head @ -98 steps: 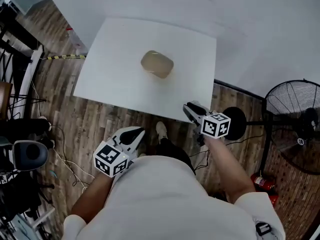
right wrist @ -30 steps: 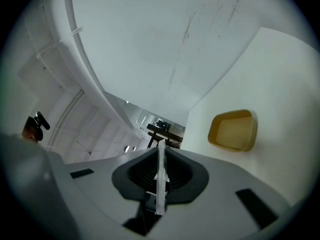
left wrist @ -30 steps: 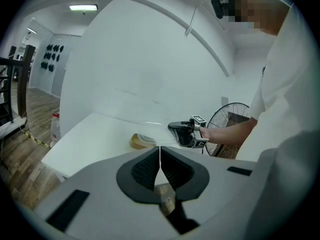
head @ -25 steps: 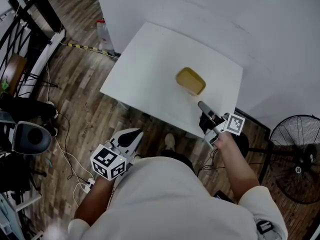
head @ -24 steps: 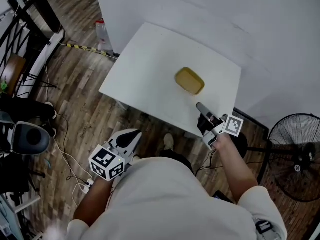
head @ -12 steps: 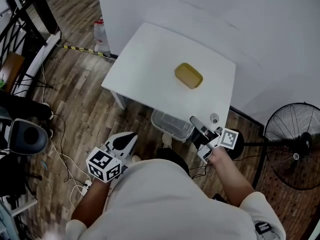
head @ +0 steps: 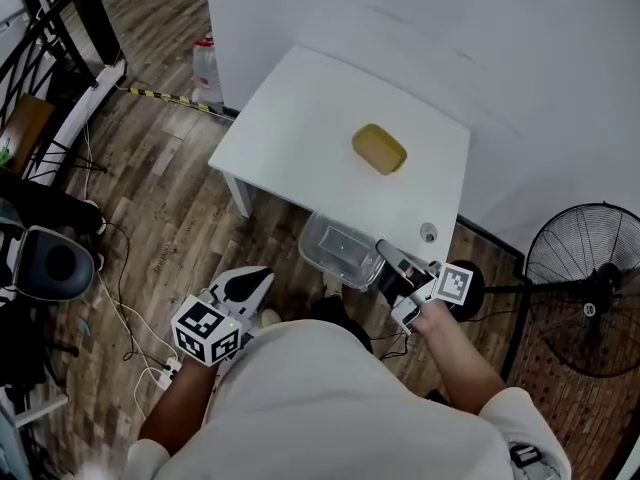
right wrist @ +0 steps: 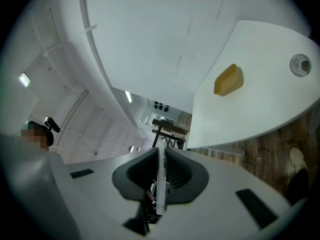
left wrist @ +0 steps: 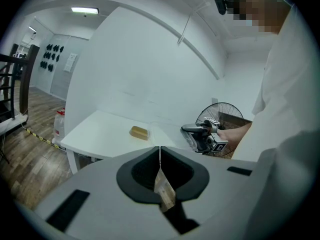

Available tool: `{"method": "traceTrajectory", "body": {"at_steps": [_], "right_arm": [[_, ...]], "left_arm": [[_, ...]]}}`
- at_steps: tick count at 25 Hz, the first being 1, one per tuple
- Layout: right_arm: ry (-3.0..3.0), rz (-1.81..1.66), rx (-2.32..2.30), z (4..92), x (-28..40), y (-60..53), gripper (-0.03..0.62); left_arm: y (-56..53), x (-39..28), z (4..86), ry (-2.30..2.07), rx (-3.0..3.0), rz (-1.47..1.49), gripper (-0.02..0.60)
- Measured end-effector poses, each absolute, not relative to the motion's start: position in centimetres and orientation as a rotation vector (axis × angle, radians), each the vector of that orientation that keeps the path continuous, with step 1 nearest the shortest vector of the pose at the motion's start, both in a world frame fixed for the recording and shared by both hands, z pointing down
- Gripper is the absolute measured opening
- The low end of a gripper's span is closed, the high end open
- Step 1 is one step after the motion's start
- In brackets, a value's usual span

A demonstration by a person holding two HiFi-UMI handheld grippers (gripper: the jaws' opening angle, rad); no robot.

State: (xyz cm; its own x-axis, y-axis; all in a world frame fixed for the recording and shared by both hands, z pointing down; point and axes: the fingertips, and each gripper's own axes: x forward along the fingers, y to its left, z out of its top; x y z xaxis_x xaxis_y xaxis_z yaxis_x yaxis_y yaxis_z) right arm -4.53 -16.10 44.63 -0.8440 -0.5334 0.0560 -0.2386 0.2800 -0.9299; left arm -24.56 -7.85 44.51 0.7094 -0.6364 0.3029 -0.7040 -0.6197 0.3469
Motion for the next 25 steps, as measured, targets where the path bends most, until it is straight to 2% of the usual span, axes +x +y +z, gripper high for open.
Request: {"method": "traceTrajectory", "body": {"at_steps": [25], "right_arm": [[2.31,-1.562,-0.707,44.1,-4.65,-15.67,0.041]], "left_arm": [[-7.53,-24.24,44.85,-1.025,2.469,0.206,0.018]]}}
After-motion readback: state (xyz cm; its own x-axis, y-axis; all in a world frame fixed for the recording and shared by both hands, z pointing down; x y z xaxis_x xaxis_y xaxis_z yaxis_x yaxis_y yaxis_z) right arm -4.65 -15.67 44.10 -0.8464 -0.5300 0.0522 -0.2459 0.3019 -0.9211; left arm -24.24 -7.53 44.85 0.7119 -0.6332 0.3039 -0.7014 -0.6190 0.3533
